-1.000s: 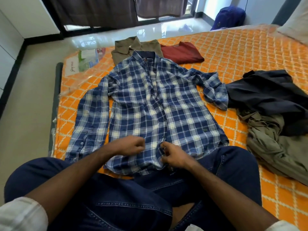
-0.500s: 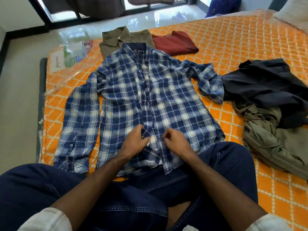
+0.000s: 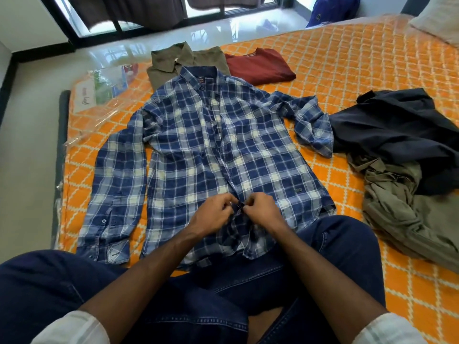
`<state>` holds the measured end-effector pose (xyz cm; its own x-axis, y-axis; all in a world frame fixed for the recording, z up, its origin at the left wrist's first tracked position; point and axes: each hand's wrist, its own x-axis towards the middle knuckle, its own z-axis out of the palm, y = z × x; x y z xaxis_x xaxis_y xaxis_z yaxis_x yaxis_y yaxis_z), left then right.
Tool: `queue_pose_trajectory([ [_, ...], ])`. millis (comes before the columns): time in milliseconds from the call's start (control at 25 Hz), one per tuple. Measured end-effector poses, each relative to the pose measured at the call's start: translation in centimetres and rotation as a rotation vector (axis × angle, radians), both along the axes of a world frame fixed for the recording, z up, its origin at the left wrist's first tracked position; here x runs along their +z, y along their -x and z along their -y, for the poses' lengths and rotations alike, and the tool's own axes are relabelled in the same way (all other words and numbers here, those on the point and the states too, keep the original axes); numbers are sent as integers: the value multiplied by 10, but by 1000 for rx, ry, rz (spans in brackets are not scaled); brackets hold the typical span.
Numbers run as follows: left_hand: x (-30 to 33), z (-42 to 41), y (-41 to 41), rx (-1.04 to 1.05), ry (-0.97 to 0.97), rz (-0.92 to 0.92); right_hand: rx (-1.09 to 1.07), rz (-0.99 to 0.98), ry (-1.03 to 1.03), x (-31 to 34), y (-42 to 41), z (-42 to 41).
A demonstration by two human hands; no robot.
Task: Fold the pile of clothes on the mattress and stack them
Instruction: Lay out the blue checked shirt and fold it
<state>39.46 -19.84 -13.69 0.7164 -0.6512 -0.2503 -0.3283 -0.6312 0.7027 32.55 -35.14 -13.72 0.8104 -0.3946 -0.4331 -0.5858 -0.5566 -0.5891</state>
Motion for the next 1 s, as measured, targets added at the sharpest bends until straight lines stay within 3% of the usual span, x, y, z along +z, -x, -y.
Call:
queue_pose_trajectory([
  [160, -6, 15, -4, 17, -83, -9, -282, -20, -539, 9, 8, 32],
  [280, -10, 25, -3, 23, -211, 85, -431, 73, -725, 10, 12, 37],
  [480, -8, 42, 2, 30, -347, 241, -593, 402, -972, 12, 12, 44],
  [560, -10, 44, 3, 48, -341, 220, -608, 474, -879, 9, 12, 48],
  [640, -12, 42, 3, 90, -297, 136, -499, 403, -627, 2, 13, 47],
  [800, -11, 31, 0, 241, -30, -225, -209, 265, -243, -5, 10, 29],
  [880, -11, 24, 0, 278, 66, -368, -154, 238, -161, -7, 5, 20],
  [1000, -18, 18, 2, 276, 148, -437, -121, 229, -146, -13, 1, 12],
])
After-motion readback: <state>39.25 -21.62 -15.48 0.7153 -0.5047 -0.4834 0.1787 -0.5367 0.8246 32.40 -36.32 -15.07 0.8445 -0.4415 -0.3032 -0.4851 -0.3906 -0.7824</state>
